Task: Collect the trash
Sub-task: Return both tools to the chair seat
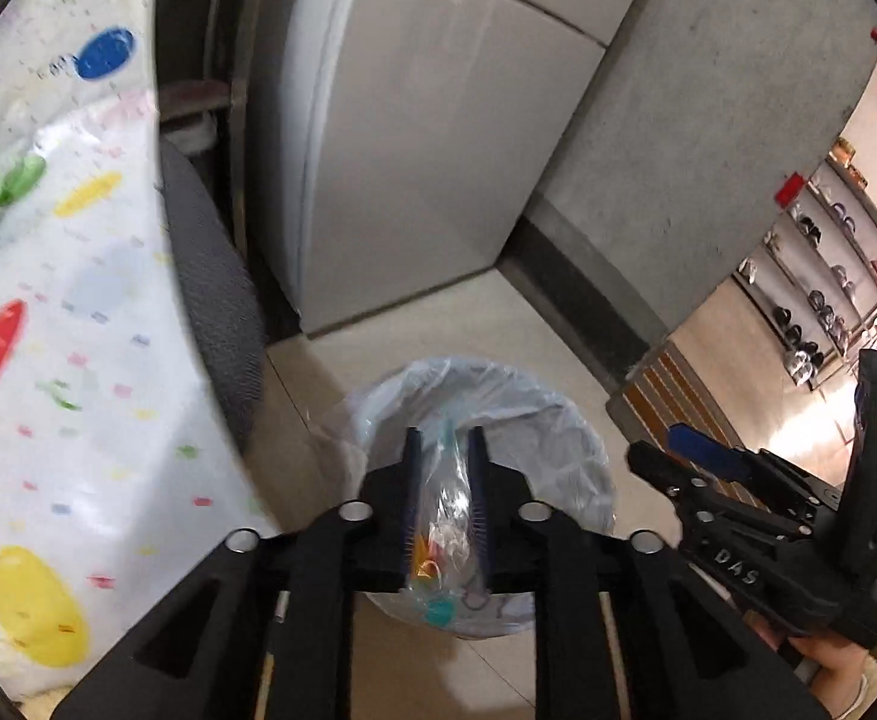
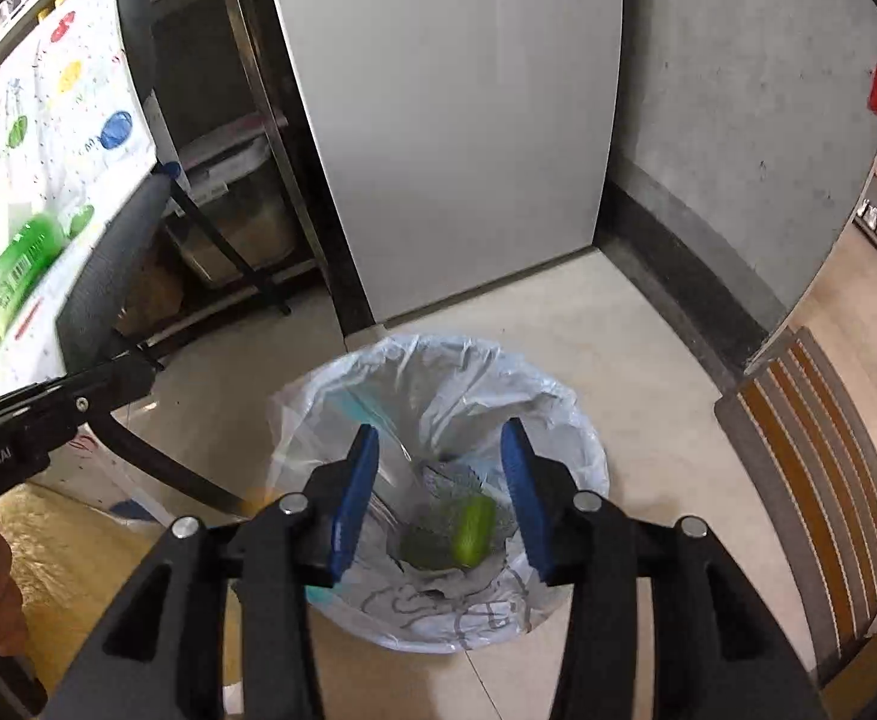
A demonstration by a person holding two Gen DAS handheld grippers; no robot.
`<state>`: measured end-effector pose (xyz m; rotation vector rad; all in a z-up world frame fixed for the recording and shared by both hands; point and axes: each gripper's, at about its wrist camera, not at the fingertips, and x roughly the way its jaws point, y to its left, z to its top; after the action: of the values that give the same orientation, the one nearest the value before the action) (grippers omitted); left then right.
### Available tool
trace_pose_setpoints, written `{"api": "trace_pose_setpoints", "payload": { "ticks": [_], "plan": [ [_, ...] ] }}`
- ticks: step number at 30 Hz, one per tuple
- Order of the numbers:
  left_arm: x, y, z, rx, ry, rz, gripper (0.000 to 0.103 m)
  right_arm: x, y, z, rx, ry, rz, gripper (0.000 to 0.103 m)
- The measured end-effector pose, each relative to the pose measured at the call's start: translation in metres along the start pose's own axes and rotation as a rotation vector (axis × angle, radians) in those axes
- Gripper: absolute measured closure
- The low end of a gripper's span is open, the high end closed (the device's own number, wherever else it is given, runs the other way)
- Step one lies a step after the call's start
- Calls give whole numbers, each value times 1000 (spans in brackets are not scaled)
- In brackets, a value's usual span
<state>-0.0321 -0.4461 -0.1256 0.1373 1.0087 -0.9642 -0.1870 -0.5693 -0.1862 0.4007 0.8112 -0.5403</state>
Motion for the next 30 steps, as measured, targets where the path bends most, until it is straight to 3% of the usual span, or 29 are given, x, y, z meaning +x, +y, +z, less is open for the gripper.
{"api": "trace_pose_setpoints", "payload": {
  "ticks": [5,8,11,14,16,18,21,23,30],
  "plan": [
    [-44,17,-1,20,-74,25,82,-40,18,8,-24,-76,-6,61],
    [-80,39,-10,71,-117,113,82,-66,39,14,-59,-128,-6,61],
    [-117,72,-21,41,-136,172,82,-82,66,19,-68,-147,32,61],
    [-150,98,-36,10,-147,218,77,-95,118,21,-136,-139,182,61],
    [-172,121,-46,-19,-147,255,74,-97,152,23,-202,-130,224,61],
    [-195,145,-55,-55,-160,306,73,-97,195,24,-285,-125,251,60],
    [-219,179,-68,-105,-171,434,65,-91,249,27,-358,-112,283,47],
    [-237,211,-77,-155,-177,506,63,-88,281,28,-400,-104,294,45],
    [-280,302,-93,-327,-184,607,63,-72,369,50,-492,-103,294,44]
  ]
}}
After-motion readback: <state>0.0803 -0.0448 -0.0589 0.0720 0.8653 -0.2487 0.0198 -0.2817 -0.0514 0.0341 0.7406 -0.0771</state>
